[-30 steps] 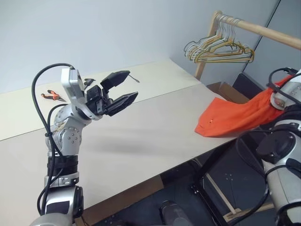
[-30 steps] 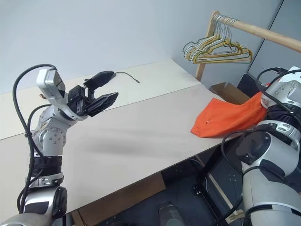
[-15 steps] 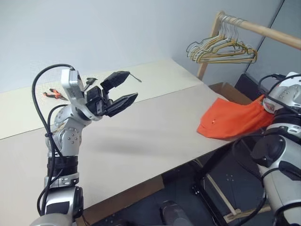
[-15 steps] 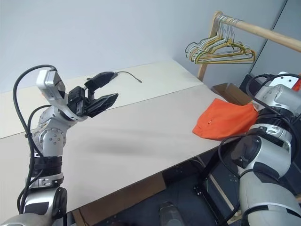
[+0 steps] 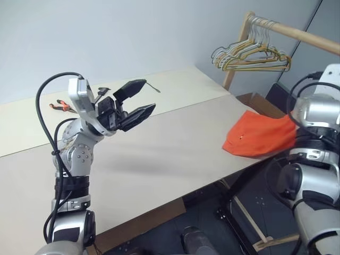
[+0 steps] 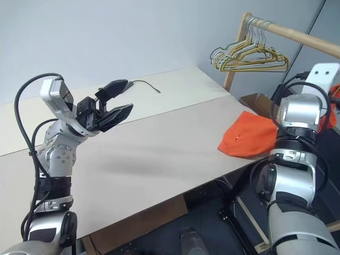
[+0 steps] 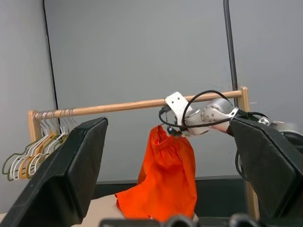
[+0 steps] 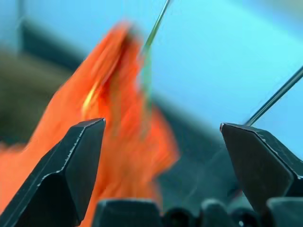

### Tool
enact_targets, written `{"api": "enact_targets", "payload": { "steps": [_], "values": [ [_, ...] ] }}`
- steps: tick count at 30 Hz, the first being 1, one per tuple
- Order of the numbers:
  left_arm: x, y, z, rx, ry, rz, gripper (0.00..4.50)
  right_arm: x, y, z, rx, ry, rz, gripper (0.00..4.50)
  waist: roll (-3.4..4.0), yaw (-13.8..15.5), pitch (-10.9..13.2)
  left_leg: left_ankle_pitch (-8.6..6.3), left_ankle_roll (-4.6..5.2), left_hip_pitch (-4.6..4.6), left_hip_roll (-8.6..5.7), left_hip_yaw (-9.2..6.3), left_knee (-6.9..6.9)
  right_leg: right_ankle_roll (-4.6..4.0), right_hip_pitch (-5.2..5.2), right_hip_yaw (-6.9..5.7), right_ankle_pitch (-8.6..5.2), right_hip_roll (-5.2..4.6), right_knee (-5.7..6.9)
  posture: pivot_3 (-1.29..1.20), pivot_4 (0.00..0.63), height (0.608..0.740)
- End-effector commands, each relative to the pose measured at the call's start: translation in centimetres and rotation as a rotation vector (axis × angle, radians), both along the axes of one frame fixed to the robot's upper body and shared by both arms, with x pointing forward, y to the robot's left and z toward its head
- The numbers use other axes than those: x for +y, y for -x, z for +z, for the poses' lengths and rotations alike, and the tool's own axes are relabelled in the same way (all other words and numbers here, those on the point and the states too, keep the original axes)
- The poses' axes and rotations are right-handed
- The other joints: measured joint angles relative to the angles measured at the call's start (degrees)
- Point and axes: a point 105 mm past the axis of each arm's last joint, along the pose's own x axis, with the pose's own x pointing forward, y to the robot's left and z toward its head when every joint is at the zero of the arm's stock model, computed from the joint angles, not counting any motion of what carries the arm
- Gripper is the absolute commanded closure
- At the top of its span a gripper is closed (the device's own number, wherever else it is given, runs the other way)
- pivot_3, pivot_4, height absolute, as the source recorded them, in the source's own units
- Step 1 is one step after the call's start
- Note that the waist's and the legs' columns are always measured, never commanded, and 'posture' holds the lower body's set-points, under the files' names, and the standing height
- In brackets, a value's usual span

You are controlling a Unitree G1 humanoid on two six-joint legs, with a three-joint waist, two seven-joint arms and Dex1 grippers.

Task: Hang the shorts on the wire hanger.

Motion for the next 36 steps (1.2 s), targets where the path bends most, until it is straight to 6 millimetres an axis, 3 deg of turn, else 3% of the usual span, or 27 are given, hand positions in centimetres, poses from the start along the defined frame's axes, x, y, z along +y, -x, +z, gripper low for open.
{"api": "enact_targets", "payload": {
  "steps": [1, 4, 7, 12, 15, 17, 26, 30, 36],
  "values": [
    [0.5, 0.7, 1.1, -0.057, 0.008, 0.008, 0.0, 2.8, -0.1, 4.8, -0.132, 0.243, 0.053, 0.03, 0.0, -0.05, 0.0, 0.0, 0.0, 0.02, 0.0, 0.01, 0.0, 0.0, 0.0, 0.02, 0.0, 0.0, 0.01, -0.2, 0.0, 0.74],
    [1.2, 0.3, 0.7, -0.039, -0.033, 0.06, 0.0, 5.8, -1.3, 6.1, -0.157, 0.4, 0.198, 0.03, 0.01, -0.06, -0.01, 0.0, 0.0, 0.08, 0.02, 0.01, 0.0, -0.01, 0.02, 0.02, 0.01, 0.03, 0.03, -0.19, 0.0, 0.74],
    [2.6, -0.7, -0.1, 0.006, -0.101, 0.166, 0.0, 10.4, -3.4, 5.6, -0.107, 0.505, 0.467, 0.03, 0.01, -0.01, -0.01, 0.0, 0.0, 0.08, 0.03, -0.01, 0.0, -0.01, 0.04, 0.0, 0.01, 0.04, 0.01, -0.17, 0.0, 0.74],
    [4.9, -0.8, -1.8, 0.055, -0.227, 0.318, 0.0, 18.1, -5.2, 1.8, 0.031, 0.464, 0.997, 0.03, 0.01, 0.44, -0.01, 0.0, 0.0, 0.09, 0.06, -0.02, -0.01, 0.01, 0.04, -0.02, 0.04, 0.03, 0.01, -0.13, 0.0, 0.74],
    [6.4, 0.0, -2.7, 0.085, -0.268, 0.39, 0.0, 22.4, -4.5, -0.8, 0.118, 0.453, 1.274, 0.03, 0.0, 1.57, -0.01, 0.0, 0.0, 0.07, 0.12, -0.05, -0.03, 0.0, -0.01, -0.09, 0.05, 0.03, 0.01, -0.09, 0.0, 0.74],
    [7.0, 0.6, -3.3, 0.1, -0.298, 0.422, 0.0, 24.2, -3.7, -2.3, 0.165, 0.44, 1.395, 0.03, 0.0, 2.84, -0.01, 0.0, 0.0, 0.01, 0.16, -0.08, -0.04, -0.02, -0.06, -0.17, 0.05, 0.03, 0.0, -0.07, 0.0, 0.74],
    [8.7, 3.8, -7.1, 0.228, -0.415, 0.563, 0.0, 28.4, 0.1, -7.8, 0.351, 0.317, 1.783, 0.03, -0.02, 11.38, -0.01, 0.01, -0.07, -0.07, 0.2, -0.06, -0.04, -0.16, -0.14, -0.42, 0.06, -0.01, 0.0, 0.07, 0.0, 0.74],
    [8.5, 4.9, -7.8, 0.274, -0.408, 0.562, 0.0, 29.2, 2.2, -8.9, 0.403, 0.311, 1.924, 0.03, -0.02, 14.85, -0.01, 0.03, -0.11, -0.04, 0.22, -0.03, -0.04, -0.27, -0.13, -0.53, 0.05, 0.0, 0.01, 0.1, 0.0, 0.74],
    [8.0, 5.5, -8.6, 0.304, -0.417, 0.564, 0.0, 29.5, 2.7, -9.5, 0.417, 0.289, 1.954, 0.03, -0.07, 17.44, -0.04, 0.07, -0.19, -0.01, 0.21, 0.02, -0.04, -0.41, -0.12, -0.63, 0.07, 0.04, 0.0, 0.13, 0.0, 0.74]
  ]
}}
